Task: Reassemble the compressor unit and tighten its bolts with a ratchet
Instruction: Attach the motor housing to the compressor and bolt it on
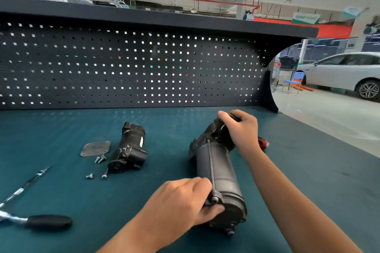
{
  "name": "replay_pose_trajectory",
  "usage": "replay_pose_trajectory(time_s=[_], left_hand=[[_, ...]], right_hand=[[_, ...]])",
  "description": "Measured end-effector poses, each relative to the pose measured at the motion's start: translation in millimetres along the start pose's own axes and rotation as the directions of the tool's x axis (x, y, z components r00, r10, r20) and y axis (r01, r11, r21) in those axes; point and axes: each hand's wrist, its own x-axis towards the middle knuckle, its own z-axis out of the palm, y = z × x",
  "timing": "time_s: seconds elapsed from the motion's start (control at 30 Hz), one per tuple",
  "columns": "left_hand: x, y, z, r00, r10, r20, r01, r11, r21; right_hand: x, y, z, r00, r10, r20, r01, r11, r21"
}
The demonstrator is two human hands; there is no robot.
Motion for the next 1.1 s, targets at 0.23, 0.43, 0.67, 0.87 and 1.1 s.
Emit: replay_pose_trajectory(time_s=[0.23, 0.43, 0.67, 0.87, 1.1], left_hand=[[-1, -5, -12, 0.992, 0.107, -0.074, -0.097, 0.987, 0.131], [11, -5, -13, 0.978, 0.197, -0.071, -0.171, 0.948, 0.27], [12, -4, -8, 0.994, 0.112, 0.003, -0.108, 0.948, 0.298], [7, -4, -9, 0.999, -0.015, 0.039, 0.008, 0.984, 0.176], [4, 3, -2, 0.996, -0.088, 0.034, 0.086, 0.995, 0.048]], right_hand=[[-16, -4, 4, 0.99, 0.134, -0.034, -0.124, 0.969, 0.216], [-36, 23, -4, 0.902, 0.426, -0.067, -0.332, 0.785, 0.523], [-48, 35, 9, 0.858, 0.492, 0.146, -0.507, 0.772, 0.384], [-58, -1, 6, 0.957, 0.253, 0.146, -0.215, 0.948, -0.234], [-137, -53, -11, 0.786, 0.443, 0.432, -0.53, 0.842, 0.1]])
